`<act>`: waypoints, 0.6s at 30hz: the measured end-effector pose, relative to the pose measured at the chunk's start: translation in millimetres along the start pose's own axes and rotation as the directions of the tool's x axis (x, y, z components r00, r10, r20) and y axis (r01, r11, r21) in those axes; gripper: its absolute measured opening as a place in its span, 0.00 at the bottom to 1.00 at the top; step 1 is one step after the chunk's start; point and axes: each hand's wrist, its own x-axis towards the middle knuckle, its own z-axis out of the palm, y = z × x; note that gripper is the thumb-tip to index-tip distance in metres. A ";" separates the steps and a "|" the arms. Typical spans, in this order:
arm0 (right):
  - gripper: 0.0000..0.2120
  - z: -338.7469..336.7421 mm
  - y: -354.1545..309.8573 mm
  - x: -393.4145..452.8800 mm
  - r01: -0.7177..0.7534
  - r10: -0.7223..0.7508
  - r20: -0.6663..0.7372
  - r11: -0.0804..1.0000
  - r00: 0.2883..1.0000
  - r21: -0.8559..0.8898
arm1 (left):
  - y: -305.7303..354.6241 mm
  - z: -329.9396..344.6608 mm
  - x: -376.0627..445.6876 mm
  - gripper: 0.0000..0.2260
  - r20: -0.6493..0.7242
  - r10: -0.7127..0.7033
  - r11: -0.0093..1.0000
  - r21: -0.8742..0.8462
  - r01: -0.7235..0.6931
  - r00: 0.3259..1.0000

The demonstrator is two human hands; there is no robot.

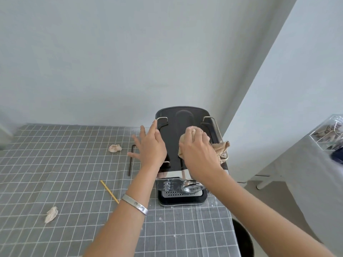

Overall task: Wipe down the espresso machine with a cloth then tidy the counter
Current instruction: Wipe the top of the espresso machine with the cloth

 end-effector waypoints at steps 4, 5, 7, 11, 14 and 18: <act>0.20 -3.7 13.6 38.5 0.162 -0.160 -0.039 0.984 0.986 0.071 | 1.9 0.0 1.1 0.19 0.018 0.001 1.000 0.001 -0.002 1.000; 0.19 -6.3 15.4 53.8 0.221 -0.219 -0.036 0.970 0.975 0.099 | 2.5 0.0 1.1 0.19 0.020 0.001 1.000 -0.004 -0.001 1.000; 0.20 -12.4 16.1 80.6 0.295 -0.303 0.011 0.934 0.953 0.204 | 3.1 -1.6 0.4 0.19 0.025 0.002 1.000 -0.007 -0.002 1.000; 0.20 -11.1 13.7 84.5 0.288 -0.302 -0.008 0.901 0.953 0.324 | 2.9 -3.7 -0.4 0.19 0.023 0.003 1.000 -0.010 -0.003 1.000; 0.14 3.8 15.8 49.5 0.423 -0.389 -0.171 0.861 0.905 0.283 | 3.0 -3.0 -0.7 0.19 0.027 -0.012 1.000 -0.025 0.013 1.000; 0.12 0.0 20.5 53.0 0.424 -0.404 -0.132 0.835 0.905 0.350 | 4.7 -3.6 0.0 0.19 0.042 -0.021 0.999 -0.039 0.022 0.999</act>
